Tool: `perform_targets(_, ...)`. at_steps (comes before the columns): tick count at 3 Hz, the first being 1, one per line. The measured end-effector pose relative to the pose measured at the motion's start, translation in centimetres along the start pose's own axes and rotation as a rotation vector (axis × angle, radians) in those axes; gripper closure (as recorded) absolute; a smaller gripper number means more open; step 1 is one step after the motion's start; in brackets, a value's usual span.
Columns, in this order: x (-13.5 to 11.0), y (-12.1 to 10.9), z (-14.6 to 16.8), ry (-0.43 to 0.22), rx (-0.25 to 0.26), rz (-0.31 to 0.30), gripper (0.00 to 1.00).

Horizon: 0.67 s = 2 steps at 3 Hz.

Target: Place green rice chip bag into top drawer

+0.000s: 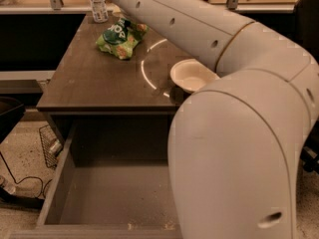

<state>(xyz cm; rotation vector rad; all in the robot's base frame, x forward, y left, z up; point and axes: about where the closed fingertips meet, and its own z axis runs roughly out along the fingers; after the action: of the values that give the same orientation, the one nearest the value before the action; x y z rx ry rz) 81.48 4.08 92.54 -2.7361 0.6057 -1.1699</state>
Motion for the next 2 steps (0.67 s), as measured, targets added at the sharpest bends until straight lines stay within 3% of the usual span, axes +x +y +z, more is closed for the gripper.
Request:
perform_targets(1, 0.5, 0.6, 2.4, -0.001, 0.039, 0.092, 0.0)
perform_targets(2, 0.9, -0.7, 4.9, -0.029, 0.142, 0.163, 0.0)
